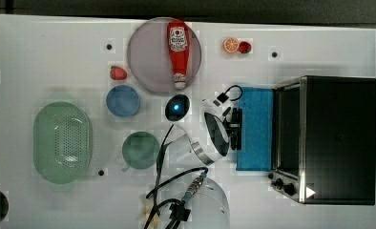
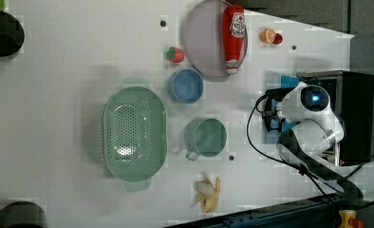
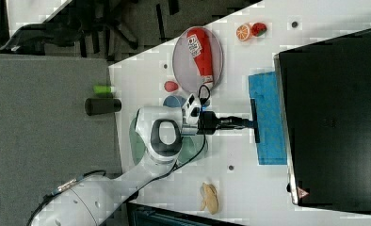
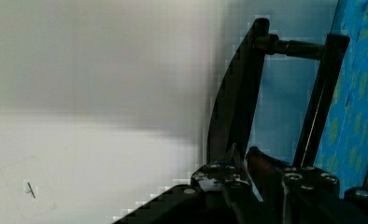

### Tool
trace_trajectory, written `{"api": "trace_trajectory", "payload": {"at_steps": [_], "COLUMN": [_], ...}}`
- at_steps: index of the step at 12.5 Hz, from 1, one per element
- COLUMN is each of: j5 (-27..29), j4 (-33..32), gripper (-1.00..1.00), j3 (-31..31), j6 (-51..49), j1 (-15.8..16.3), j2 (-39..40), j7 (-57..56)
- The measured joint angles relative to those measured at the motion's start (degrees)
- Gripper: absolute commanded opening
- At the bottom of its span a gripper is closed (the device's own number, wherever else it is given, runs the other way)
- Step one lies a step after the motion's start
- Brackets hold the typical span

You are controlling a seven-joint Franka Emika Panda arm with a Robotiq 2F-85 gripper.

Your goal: Flap open oven.

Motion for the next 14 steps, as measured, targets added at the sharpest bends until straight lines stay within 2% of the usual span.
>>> {"api": "trace_trajectory", "payload": {"at_steps": [8, 10, 14], "j5": [1.29, 5.9, 20.24], "j4": [2.24, 2.24, 2.35], "gripper": [-0.65, -0.65, -0.65], "j3": [0.21, 0.28, 1.43], "j6": [-0.31, 0.06, -1.18], "j1": [0.69, 0.38, 1.11], "j2": [2.34, 1.78, -5.41], "j7": [5.39, 5.39, 5.62]}}
